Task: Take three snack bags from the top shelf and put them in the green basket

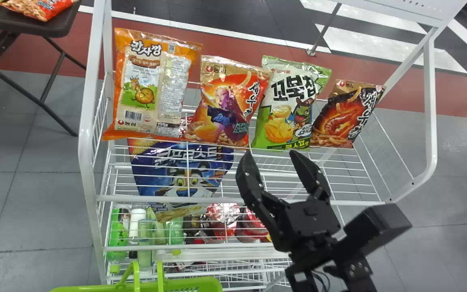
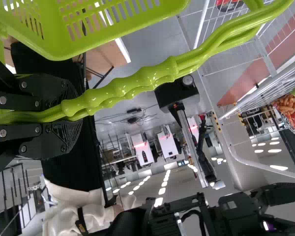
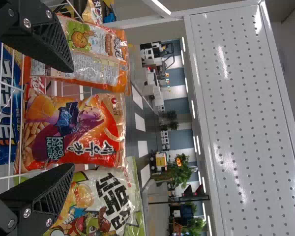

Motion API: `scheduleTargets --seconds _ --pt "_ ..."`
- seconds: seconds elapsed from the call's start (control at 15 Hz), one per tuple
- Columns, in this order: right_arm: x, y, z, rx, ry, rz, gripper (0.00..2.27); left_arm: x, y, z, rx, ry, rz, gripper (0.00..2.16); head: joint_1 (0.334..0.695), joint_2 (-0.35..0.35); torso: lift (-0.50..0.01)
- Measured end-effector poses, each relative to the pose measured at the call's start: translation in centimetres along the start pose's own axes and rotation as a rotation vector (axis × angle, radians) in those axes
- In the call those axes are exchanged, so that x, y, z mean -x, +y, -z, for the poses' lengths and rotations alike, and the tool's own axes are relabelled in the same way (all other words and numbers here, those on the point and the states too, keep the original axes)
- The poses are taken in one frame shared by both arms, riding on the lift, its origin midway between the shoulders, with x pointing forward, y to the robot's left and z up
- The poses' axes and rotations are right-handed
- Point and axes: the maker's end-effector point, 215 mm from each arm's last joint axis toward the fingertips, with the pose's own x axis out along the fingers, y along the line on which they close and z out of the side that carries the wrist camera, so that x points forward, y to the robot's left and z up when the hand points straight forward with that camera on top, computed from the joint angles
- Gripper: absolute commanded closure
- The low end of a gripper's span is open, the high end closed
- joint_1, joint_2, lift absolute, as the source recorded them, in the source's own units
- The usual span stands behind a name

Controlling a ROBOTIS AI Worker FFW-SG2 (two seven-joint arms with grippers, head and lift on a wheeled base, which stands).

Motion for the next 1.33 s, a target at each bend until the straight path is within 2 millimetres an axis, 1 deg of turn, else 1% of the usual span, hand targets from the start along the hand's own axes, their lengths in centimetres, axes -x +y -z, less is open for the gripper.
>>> scheduleTargets --seconds 0.2,0.4,0.47,0.53,0.73,0.87,0.93,1.13,1.2,1.27,1.33 --pt "-3.8 2.2 0.4 0.017 -0.001 -0.044 0.14 0.3 0.3 0.0 0.012 0.006 -0.011 1.49 0.695 -0.35 -0.032" --pt "-8.8 4.6 2.7 0.028 0.054 -0.089 0.14 0.6 0.7 -0.3 0.028 0.014 -0.026 1.49 0.695 -0.345 -0.032" --pt "-10.6 5.4 3.5 0.029 0.072 -0.103 0.14 0.7 0.7 -0.5 0.031 0.016 -0.028 1.49 0.695 -0.29 -0.032" --pt "-12.4 6.1 4.1 0.029 0.082 -0.109 0.14 0.8 0.8 -0.6 0.034 0.019 -0.029 1.49 0.695 -0.265 -0.032" --pt "-16.8 7.8 4.6 0.041 0.096 -0.126 0.14 0.9 1.1 -0.9 0.037 0.026 -0.032 1.49 0.695 -0.211 -0.032" --pt "-19.0 8.2 5.5 0.064 0.138 -0.12 0.14 1.0 1.2 -1.6 0.031 0.025 -0.021 1.49 0.695 -0.176 -0.032" --pt "-19.8 8.2 6.1 0.073 0.167 -0.119 0.14 1.1 1.3 -2.0 0.026 0.027 -0.016 1.49 0.695 -0.169 -0.032" --pt "-21.2 8.3 7.9 0.105 0.249 -0.119 0.16 0.9 1.2 -2.7 0.024 0.026 0.01 1.49 0.695 -0.16 -0.032" --pt "-21.8 8.4 8.7 0.109 0.283 -0.129 0.41 0.9 1.2 -2.8 0.023 0.022 0.016 1.49 0.695 -0.154 -0.032" --pt "-22.2 9.2 9.6 0.095 0.317 -0.176 0.79 0.9 1.2 -2.9 0.022 0.018 0.022 1.49 0.695 -0.142 -0.032" --pt "-22.4 10.3 10.0 0.076 0.341 -0.237 1.28 0.9 1.2 -2.9 0.021 0.016 0.026 1.49 0.695 -0.127 -0.032"
